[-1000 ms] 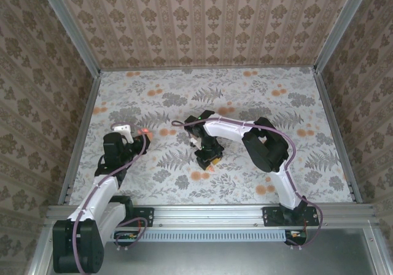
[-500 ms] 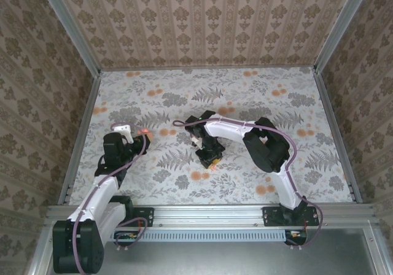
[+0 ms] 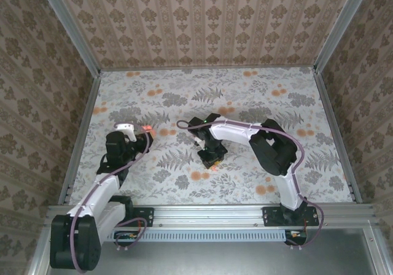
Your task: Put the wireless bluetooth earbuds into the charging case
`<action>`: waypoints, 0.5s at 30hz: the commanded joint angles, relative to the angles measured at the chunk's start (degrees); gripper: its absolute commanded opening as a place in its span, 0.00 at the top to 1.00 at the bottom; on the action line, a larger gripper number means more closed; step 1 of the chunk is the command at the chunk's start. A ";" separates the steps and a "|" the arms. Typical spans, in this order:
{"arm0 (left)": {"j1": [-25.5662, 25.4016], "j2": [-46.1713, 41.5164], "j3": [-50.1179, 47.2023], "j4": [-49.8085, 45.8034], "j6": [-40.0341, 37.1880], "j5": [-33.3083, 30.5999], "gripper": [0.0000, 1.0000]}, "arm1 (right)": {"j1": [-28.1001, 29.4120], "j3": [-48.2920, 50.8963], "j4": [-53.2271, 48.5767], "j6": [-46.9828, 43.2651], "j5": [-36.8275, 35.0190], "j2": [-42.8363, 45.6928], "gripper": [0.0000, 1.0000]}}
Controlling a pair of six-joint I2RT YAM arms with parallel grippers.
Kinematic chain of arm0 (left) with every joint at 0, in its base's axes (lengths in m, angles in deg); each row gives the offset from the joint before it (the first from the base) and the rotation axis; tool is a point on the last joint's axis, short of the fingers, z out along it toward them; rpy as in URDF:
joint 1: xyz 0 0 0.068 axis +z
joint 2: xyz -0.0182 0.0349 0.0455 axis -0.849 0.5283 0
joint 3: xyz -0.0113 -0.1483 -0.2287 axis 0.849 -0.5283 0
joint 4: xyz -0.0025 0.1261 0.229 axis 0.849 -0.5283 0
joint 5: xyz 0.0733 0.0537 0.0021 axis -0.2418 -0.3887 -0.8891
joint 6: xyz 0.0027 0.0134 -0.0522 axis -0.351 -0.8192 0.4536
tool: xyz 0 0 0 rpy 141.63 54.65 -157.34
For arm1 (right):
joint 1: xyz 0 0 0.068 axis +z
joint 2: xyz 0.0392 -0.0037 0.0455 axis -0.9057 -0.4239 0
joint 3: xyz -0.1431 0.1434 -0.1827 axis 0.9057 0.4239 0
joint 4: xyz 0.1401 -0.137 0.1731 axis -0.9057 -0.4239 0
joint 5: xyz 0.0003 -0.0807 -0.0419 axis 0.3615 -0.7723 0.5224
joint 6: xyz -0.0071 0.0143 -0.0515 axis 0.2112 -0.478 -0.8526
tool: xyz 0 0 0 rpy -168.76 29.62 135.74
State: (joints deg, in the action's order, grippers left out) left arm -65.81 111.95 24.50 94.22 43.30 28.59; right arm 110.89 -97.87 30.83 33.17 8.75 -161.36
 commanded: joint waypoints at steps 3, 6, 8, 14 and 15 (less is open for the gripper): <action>-5.30 5.52 -0.88 10.44 -6.15 1.09 0.90 | -1.14 5.17 9.27 5.37 -1.67 6.26 0.76; -8.88 9.15 -1.16 15.95 -8.75 1.07 0.91 | -2.09 8.75 14.41 7.14 -2.82 9.33 0.76; -11.38 11.88 -1.42 19.03 -10.45 0.38 0.91 | -3.03 11.47 18.31 7.87 -3.39 11.55 0.76; -16.40 20.24 -1.52 28.31 -13.26 -1.70 0.92 | -6.34 20.12 31.81 10.32 -2.44 17.93 0.76; -17.04 21.71 -1.43 29.87 -13.53 -1.92 0.92 | -6.92 21.55 34.19 10.81 -2.26 18.91 0.76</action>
State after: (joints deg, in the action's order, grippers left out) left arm -81.53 131.07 23.52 115.77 32.92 27.97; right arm 105.10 -79.25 55.95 41.19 6.85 -145.62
